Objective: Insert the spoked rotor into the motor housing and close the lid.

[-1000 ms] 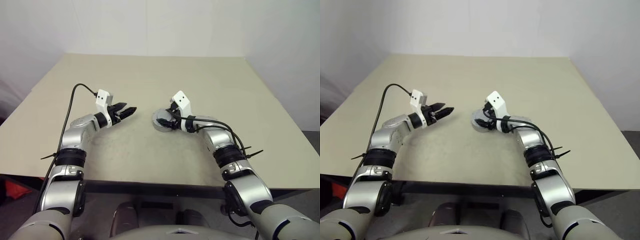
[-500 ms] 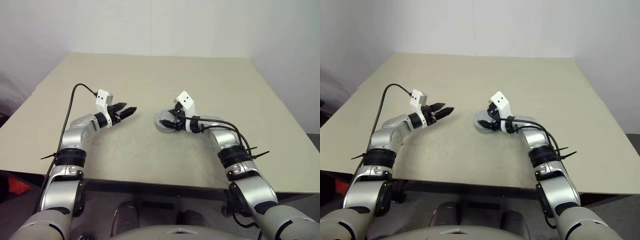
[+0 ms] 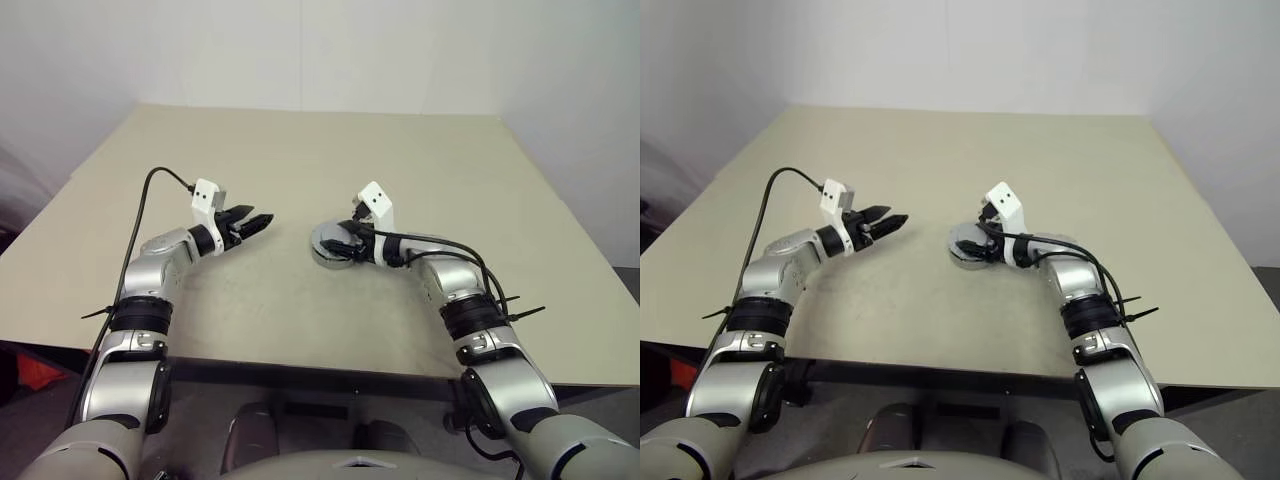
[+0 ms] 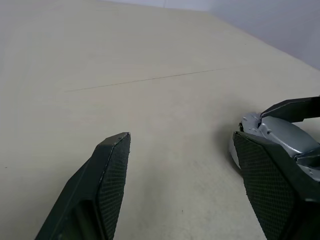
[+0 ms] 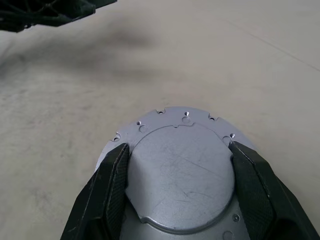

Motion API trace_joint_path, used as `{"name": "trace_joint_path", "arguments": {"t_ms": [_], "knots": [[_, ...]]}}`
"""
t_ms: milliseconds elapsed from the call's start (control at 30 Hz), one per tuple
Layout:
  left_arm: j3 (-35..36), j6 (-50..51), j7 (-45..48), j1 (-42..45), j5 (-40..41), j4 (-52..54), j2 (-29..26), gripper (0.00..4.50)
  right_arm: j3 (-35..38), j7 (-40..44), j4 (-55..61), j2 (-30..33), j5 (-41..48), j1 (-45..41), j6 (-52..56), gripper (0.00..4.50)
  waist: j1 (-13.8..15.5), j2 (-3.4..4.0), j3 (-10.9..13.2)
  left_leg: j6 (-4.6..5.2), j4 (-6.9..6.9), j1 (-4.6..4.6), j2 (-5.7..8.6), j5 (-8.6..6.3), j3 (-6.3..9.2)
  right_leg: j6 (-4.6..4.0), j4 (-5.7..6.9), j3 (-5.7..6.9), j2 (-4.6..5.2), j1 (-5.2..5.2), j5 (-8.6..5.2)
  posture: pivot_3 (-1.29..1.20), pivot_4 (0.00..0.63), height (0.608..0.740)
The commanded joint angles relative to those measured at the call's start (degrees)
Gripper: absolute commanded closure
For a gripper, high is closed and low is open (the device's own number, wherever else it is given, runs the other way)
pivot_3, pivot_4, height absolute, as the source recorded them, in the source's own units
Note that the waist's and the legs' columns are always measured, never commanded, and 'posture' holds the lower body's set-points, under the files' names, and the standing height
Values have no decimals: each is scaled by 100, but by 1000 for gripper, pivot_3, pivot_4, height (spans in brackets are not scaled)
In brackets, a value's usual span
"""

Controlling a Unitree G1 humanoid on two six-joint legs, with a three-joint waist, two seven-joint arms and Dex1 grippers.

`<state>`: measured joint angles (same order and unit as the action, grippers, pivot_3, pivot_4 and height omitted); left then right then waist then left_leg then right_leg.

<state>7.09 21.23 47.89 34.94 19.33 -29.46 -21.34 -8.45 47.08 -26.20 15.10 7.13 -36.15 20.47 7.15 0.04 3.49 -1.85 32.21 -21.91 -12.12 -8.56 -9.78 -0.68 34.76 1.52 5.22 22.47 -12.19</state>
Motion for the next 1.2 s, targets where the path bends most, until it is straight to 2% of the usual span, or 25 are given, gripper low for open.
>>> {"name": "trace_joint_path", "arguments": {"t_ms": [33, 567, 833, 1200], "knots": [[80, -38, 12, 109, 89, 192, -57, 1033, -205, 121, -52, 18, -124, 147, -74, 1445, -1, 0, 0, 0, 0, 1, 0, 0, 0, 0, 0, 0, 0, 0, 0, 0, 0, 740], [87, -12, 14, 66, 104, 233, -66, 1033, -368, 184, -490, 216, -424, 243, -431, 1445, 7, -1, -1, 1, 3, 10, 2, 0, 0, 0, 0, 0, 2, -13, 0, 0, 0, 740], [79, -7, 7, 73, 119, 234, -69, 1033, -481, 487, -445, 466, -475, 440, -475, 1445, 55, -3, -4, 7, 3, 14, 14, -4, 1, 4, -1, 0, 14, -24, -3, 0, 0, 740], [48, -16, 9, 81, 127, 215, -42, 1033, -321, 623, -237, 498, -206, 459, -362, 1445, 151, -5, -7, 25, 6, 13, 22, -15, 3, 21, -4, -3, 20, -34, -15, 0, 0, 740]]}}
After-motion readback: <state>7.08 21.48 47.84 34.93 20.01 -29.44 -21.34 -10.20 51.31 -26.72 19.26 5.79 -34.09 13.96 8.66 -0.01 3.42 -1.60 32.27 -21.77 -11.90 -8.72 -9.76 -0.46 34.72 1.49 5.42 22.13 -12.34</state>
